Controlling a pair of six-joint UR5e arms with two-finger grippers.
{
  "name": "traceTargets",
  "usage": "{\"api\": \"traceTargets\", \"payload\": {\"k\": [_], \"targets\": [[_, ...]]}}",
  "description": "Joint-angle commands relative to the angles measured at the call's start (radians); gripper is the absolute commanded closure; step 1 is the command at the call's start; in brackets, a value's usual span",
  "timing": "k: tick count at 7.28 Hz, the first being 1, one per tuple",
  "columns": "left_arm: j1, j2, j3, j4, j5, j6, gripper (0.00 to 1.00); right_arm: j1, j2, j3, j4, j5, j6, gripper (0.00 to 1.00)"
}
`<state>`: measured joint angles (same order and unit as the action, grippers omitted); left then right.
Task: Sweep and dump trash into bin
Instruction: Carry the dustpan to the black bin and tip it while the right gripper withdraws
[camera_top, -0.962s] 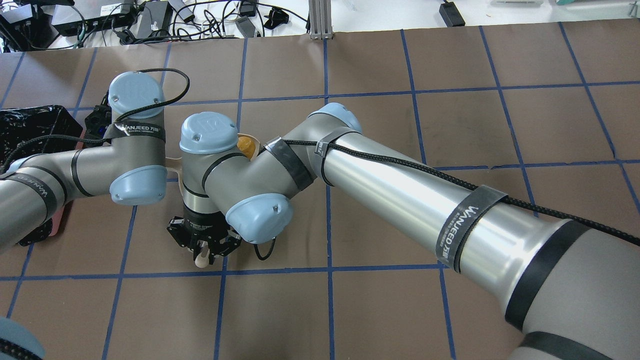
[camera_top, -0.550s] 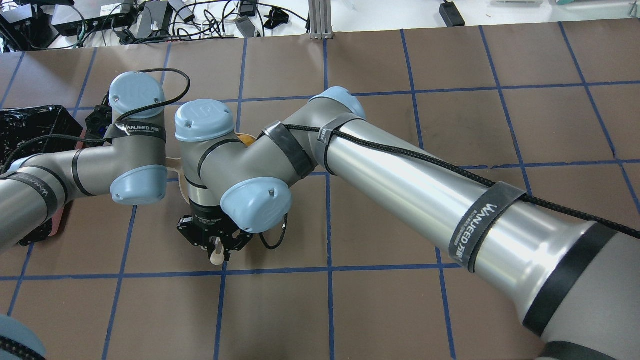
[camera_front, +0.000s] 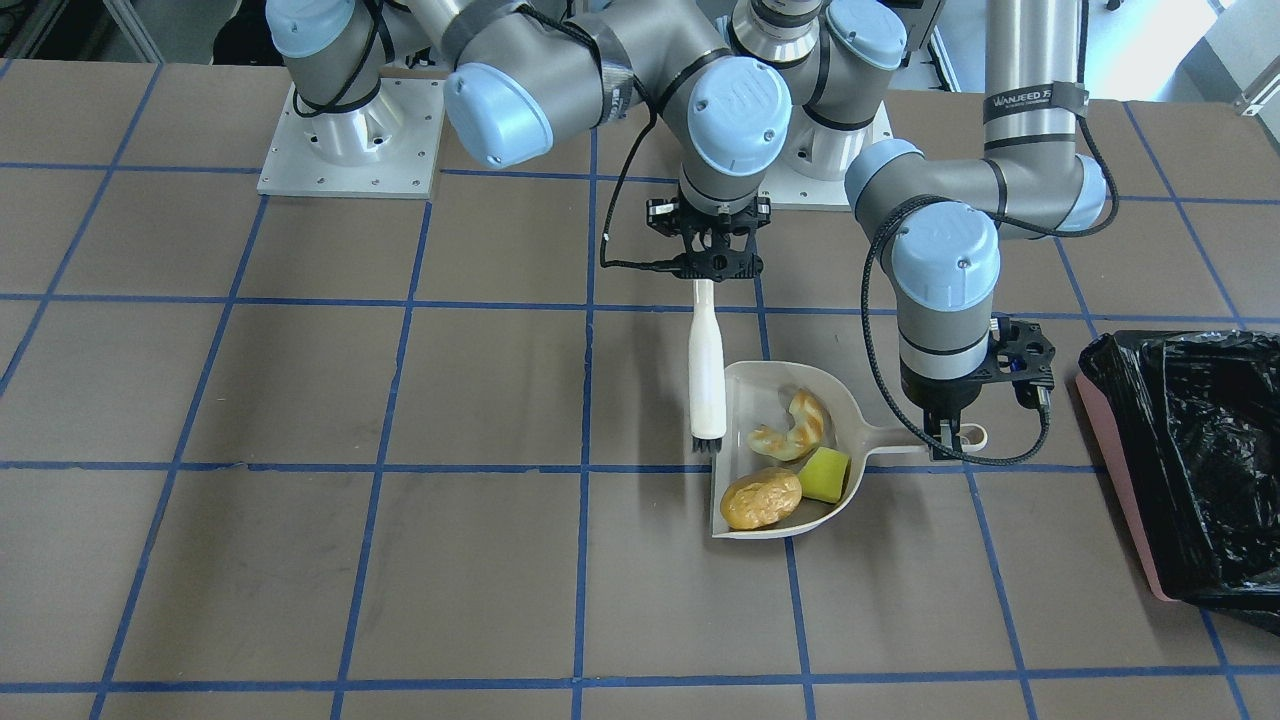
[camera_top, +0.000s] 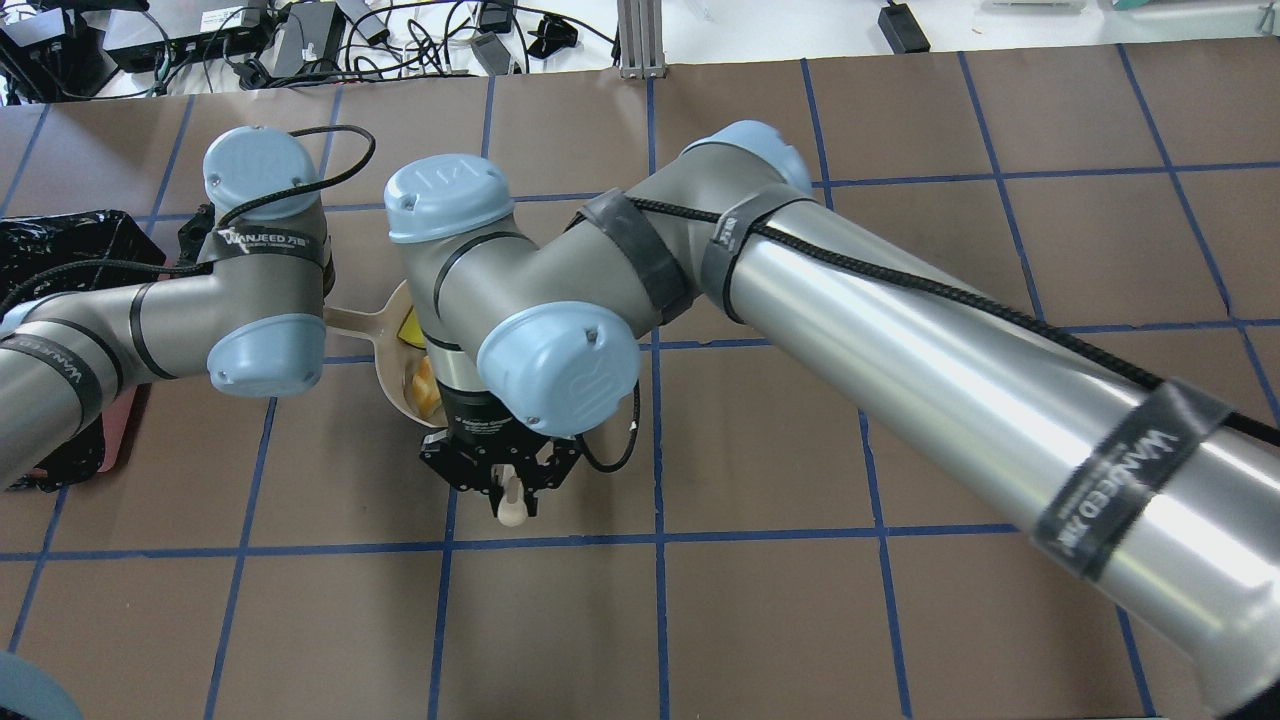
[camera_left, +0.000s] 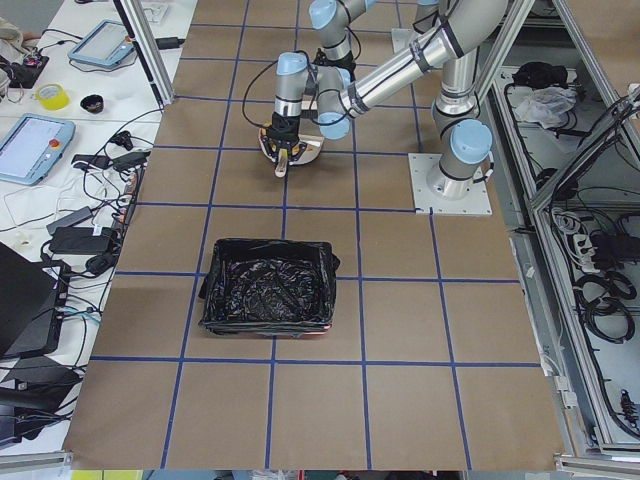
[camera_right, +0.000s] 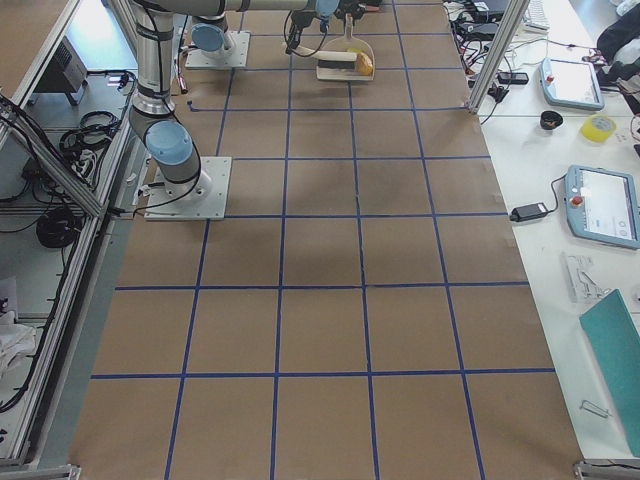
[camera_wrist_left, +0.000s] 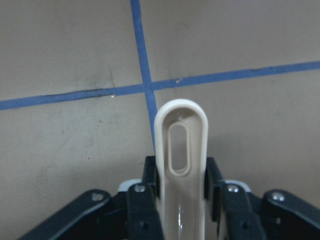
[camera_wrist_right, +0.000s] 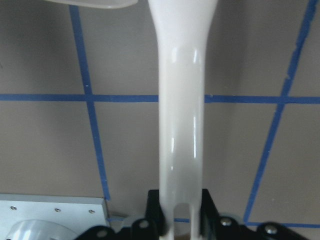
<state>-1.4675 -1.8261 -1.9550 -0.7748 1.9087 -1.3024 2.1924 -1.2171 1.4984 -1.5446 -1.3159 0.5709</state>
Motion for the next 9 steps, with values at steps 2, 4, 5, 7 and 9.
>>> {"api": "traceTargets", "payload": {"k": [2, 4, 5, 7, 9], "targets": [[0.018, 0.005, 0.167, -0.228, -0.043, 0.023, 1.00, -0.291, -0.207, 0.022, 0.245, -0.267, -0.241, 1.00], [0.082, 0.004, 0.296, -0.360, -0.117, 0.105, 1.00, -0.470, -0.239, 0.017, 0.294, -0.327, -0.351, 1.00], [0.155, -0.010, 0.388, -0.435, -0.144, 0.230, 1.00, -0.562, -0.237, 0.019, 0.284, -0.409, -0.426, 1.00], [0.280, -0.013, 0.487, -0.481, -0.180, 0.435, 1.00, -0.735, -0.170, 0.022, 0.188, -0.410, -0.666, 1.00], [0.420, -0.002, 0.534, -0.485, -0.175, 0.636, 1.00, -0.857, -0.029, 0.029, 0.056, -0.436, -0.788, 1.00]]}}
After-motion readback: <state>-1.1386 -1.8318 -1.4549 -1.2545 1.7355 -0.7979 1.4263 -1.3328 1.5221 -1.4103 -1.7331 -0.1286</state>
